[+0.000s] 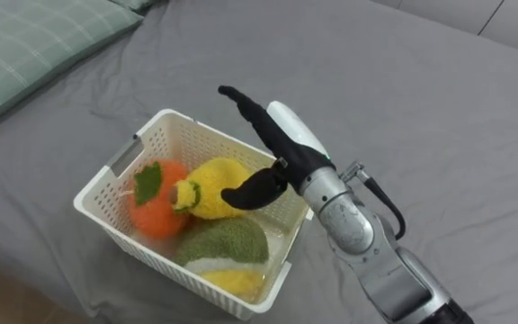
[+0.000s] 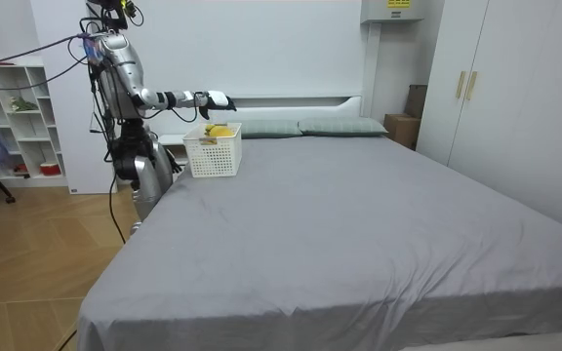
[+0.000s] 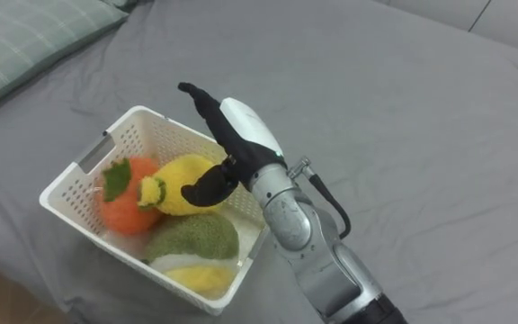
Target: Collect toys from the bed
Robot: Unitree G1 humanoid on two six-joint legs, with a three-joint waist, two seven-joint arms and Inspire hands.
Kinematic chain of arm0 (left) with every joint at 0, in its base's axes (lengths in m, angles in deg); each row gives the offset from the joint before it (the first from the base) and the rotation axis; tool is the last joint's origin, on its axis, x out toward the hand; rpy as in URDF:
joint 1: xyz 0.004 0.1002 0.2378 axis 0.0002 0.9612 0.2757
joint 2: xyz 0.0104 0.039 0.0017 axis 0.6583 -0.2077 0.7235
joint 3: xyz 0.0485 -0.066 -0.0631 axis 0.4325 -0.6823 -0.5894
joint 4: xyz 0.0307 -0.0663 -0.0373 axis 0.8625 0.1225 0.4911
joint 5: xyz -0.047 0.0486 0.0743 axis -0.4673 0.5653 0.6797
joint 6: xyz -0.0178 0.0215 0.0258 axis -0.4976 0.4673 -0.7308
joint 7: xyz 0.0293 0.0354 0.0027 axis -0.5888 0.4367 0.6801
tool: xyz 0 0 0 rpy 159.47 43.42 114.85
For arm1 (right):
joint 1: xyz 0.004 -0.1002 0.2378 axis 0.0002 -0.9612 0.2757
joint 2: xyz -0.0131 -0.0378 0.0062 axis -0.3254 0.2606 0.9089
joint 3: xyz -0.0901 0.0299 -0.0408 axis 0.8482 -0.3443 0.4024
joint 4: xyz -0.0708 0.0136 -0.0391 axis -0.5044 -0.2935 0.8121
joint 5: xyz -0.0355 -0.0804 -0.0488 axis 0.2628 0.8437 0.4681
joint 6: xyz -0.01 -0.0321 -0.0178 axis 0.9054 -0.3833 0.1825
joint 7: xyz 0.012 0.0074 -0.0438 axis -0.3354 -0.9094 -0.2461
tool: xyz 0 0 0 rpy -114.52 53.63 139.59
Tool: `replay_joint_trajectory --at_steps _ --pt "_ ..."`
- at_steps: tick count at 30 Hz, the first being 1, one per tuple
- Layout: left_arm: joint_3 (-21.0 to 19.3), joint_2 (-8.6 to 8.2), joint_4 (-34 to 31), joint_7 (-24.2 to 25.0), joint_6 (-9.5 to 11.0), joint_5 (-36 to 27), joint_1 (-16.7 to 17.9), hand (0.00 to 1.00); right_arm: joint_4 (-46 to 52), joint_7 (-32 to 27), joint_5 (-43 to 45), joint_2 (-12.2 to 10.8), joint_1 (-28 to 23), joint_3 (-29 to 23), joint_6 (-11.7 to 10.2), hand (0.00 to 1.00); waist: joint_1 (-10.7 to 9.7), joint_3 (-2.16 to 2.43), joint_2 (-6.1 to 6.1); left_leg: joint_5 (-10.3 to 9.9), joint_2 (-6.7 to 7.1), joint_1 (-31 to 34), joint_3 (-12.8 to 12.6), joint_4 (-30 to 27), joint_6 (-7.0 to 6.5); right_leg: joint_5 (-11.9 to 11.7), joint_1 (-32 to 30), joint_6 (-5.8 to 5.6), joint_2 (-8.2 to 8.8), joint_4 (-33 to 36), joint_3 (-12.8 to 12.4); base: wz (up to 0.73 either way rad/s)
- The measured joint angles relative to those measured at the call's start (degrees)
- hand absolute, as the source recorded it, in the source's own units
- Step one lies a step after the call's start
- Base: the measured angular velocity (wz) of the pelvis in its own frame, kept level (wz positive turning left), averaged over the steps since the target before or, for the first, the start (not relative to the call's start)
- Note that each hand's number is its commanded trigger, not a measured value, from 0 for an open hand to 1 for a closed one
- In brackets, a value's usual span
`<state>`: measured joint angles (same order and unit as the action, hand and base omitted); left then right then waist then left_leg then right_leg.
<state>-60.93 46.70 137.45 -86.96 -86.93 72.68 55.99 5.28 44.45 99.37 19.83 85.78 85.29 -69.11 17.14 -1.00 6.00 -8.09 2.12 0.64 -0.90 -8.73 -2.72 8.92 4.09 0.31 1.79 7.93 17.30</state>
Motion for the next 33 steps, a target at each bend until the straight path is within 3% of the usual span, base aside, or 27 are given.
replay_joint_trajectory --at_steps 7,12,16,19,24,26,29,33 --pt "-0.3 0.09 0.0 0.0 0.1 -0.2 0.0 0.0 0.0 -2.9 0.1 0.8 0.0 0.0 -0.6 0.0 -0.3 0.17 0.25 0.0 -0.06 -0.3 -0.2 -0.1 0.0 0.0 -0.1 0.0 0.15 0.0 -0.1 0.0" --pt "-0.4 0.09 0.0 0.0 0.1 -0.9 0.1 0.0 0.0 -3.6 -1.3 1.2 -0.1 -1.3 -1.4 0.0 -2.2 0.19 0.28 0.0 -0.12 -0.2 -0.4 -0.5 0.0 0.0 0.0 -0.02 0.21 0.1 -0.1 0.0" --pt "-1.4 0.04 0.0 0.6 0.6 -1.4 0.0 0.0 1.1 -4.7 -3.0 1.4 -1.0 -5.9 -2.6 0.0 -3.9 0.19 0.23 0.0 -0.36 -0.7 -1.3 -0.3 0.0 -0.1 -0.1 -0.04 0.14 0.2 -1.3 -0.11" --pt "-2.9 -0.14 0.0 0.4 0.8 -3.3 0.4 0.0 4.0 -7.4 -5.8 1.7 -4.8 -10.6 -4.1 0.0 -5.6 0.17 -0.44 -0.1 -0.46 -1.6 -2.3 0.0 -0.08 -0.1 -0.1 -0.04 0.11 0.6 -2.5 -0.16" --pt "-5.0 -0.24 1.2 0.5 1.0 -4.3 1.7 0.0 6.5 -10.6 -9.3 1.8 -10.9 -17.9 -6.6 0.0 -9.3 0.56 -2.31 -0.2 -0.51 -2.0 -3.6 0.1 -0.33 -0.3 -0.2 -0.23 0.14 0.8 -4.1 -0.15" --pt "-5.1 -0.24 2.1 0.4 1.0 -4.3 2.3 0.0 6.7 -12.4 -11.8 2.2 -12.8 -20.7 -7.0 0.0 -10.8 1.1 -3.46 -0.3 -0.59 -2.4 -4.2 0.3 -0.41 -0.4 -0.3 -0.25 0.07 0.9 -4.9 -0.19" --pt "-5.3 -0.25 3.8 -0.4 1.1 -4.3 2.6 0.0 6.7 -13.9 -16.1 2.9 -14.8 -24.1 -7.3 0.0 -12.0 1.36 -3.91 -0.3 -0.78 -3.3 -5.2 0.9 -0.38 -0.4 -0.2 -0.25 -0.11 1.1 -6.0 -0.18" --pt "-6.7 -0.17 3.8 -0.4 1.1 -4.4 3.7 0.0 6.7 -16.7 -22.4 3.3 -15.0 -29.5 -7.7 0.0 -14.2 1.34 -3.89 -0.3 -0.81 -3.6 -5.6 0.9 -0.39 -0.4 -0.1 -0.25 -0.15 1.2 -6.4 -0.06"
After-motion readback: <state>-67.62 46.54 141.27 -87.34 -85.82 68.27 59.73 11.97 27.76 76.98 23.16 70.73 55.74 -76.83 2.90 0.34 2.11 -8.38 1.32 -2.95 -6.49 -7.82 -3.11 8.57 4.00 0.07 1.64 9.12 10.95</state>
